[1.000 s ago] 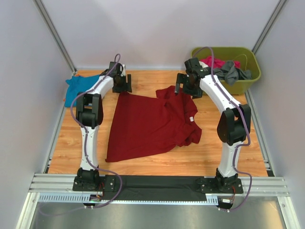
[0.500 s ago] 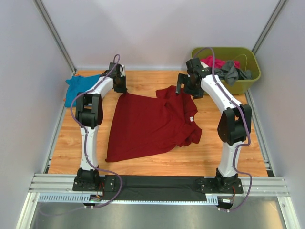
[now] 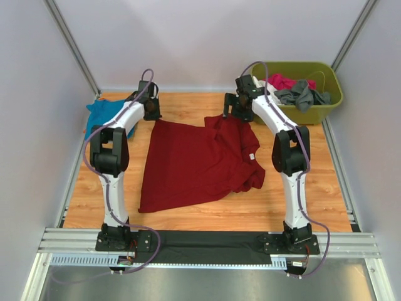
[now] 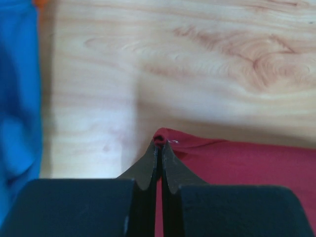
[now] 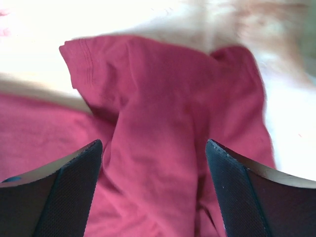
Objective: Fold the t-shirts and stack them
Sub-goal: Flatten the tshirt out
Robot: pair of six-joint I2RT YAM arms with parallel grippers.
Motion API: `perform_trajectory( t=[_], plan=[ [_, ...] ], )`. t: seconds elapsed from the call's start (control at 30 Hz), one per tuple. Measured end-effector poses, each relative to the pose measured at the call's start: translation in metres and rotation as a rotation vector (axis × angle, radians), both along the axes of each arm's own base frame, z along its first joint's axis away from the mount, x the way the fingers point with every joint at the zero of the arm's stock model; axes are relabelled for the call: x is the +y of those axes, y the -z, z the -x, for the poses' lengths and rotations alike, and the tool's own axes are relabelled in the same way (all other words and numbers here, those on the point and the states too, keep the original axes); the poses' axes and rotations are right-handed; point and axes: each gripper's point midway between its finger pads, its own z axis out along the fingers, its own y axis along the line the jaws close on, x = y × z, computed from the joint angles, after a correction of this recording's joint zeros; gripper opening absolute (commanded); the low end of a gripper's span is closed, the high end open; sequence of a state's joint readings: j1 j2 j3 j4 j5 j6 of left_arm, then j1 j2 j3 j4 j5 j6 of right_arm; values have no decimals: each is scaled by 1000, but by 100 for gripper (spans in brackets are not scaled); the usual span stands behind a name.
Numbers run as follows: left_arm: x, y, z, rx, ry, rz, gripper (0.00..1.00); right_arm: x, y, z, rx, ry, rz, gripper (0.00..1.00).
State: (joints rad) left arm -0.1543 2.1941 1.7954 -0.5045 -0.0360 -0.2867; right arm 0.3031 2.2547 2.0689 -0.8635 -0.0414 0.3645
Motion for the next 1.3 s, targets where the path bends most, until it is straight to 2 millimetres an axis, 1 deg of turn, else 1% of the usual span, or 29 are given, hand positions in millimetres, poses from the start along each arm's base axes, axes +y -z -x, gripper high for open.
perform_trajectory(
  t=[0.07, 0.13, 0.17, 0.23, 0.27, 0.33, 0.37, 0.4, 0.43, 0.47, 0.53, 0.57, 0.67, 0.73, 0.77, 0.8, 0.87, 0.93, 0.97, 1.03, 1.07, 1.13, 1.17, 1.2, 1.23, 1.27, 1.3],
  plan=[
    [6, -17, 14, -14, -13, -12, 0, 6, 10, -6, 5, -13, -8, 86],
    [10, -35, 27, -29, -25, -18, 0, 9, 20, -7, 17, -20, -2, 86],
    [12, -41, 32, -35, -30, -19, 0, 10, 25, -7, 23, -26, 2, 85],
    [15, -48, 43, -38, -42, -20, 0, 12, 34, -6, 35, -37, 20, 80],
    [17, -47, 50, -30, -48, -21, 0, 14, 37, -5, 39, -43, 26, 72],
    [20, -41, 65, -3, -55, -27, 0, 17, 44, -2, 49, -58, 44, 63],
    [22, -35, 72, 17, -60, -32, 0, 19, 46, 0, 51, -66, 55, 53],
    [24, -29, 80, 40, -68, -40, 0, 19, 47, 1, 53, -73, 65, 45],
    [28, -22, 87, 68, -77, -50, 0, 20, 48, 4, 58, -79, 76, 35],
    [31, -16, 94, 93, -89, -56, 0, 21, 50, 6, 62, -84, 83, 21],
    [38, -6, 104, 135, -113, -66, 0, 22, 55, 13, 74, -91, 92, 11],
    [43, -2, 110, 154, -133, -69, 0, 21, 59, 22, 90, -95, 100, 5],
    [57, 3, 128, 197, -182, -71, 0, 13, 69, 62, 173, -106, 127, 0],
    [64, 0, 139, 209, -207, -71, 0, 6, 69, 92, 214, -109, 139, 0],
    [67, -4, 145, 212, -219, -72, 0, 2, 66, 110, 238, -109, 146, 0],
    [69, -7, 151, 212, -229, -72, 0, 0, 64, 124, 253, -107, 148, 0],
    [70, -13, 163, 215, -239, -70, 0, -6, 59, 159, 288, -100, 152, 1],
    [71, -15, 178, 232, -247, -73, 0, -7, 56, 190, 321, -99, 147, 6],
    [70, -14, 186, 248, -249, -75, 0, -8, 56, 206, 345, -99, 149, 16],
    [72, -10, 202, 282, -254, -85, 0, -6, 56, 232, 388, -107, 154, 30],
    [74, -7, 211, 302, -259, -95, 0, -6, 56, 240, 404, -113, 162, 42],
    [79, -1, 230, 346, -267, -118, 0, -2, 53, 248, 417, -122, 179, 50],
    [80, 1, 238, 365, -268, -128, 0, -1, 49, 249, 416, -127, 186, 56],
    [82, 3, 245, 380, -271, -139, 0, 0, 43, 244, 404, -123, 190, 57],
    [84, 3, 249, 390, -273, -148, 0, 1, 36, 236, 381, -119, 185, 57],
    [86, 3, 253, 399, -276, -158, 0, 4, 23, 222, 348, -109, 176, 58],
    [87, 3, 253, 400, -279, -166, 0, 11, 3, 196, 271, -96, 149, 58]
  ],
)
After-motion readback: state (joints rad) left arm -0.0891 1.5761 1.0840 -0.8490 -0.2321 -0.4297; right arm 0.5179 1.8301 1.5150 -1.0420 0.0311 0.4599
